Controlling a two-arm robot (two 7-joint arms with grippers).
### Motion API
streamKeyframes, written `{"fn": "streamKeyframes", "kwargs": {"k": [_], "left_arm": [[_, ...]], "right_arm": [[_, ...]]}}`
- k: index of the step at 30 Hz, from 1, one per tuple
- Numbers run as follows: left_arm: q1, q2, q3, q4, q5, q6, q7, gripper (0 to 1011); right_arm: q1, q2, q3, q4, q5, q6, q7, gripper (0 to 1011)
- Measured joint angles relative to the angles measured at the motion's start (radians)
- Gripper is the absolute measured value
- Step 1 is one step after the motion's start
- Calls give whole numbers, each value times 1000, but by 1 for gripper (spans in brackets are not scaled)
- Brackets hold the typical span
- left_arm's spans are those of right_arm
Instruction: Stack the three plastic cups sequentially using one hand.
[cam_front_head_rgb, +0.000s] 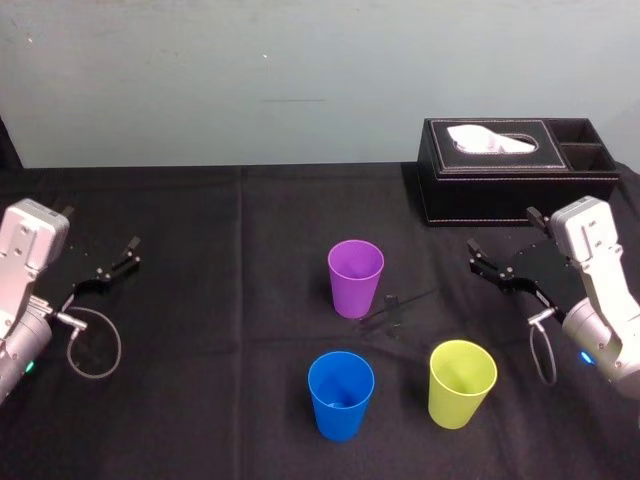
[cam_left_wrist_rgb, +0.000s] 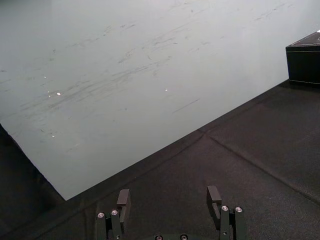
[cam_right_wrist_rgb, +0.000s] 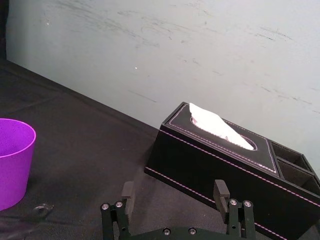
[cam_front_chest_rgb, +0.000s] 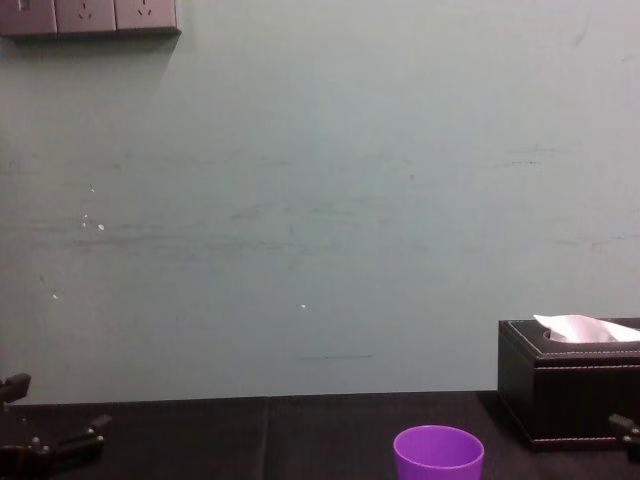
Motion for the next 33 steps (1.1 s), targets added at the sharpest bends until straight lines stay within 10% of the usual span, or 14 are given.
{"fn": "streamKeyframes", "kwargs": {"k": [33], "left_arm": [[0,0,0,0,0,0,0,1000]], "right_arm": [[0,0,0,0,0,0,0,1003]]}}
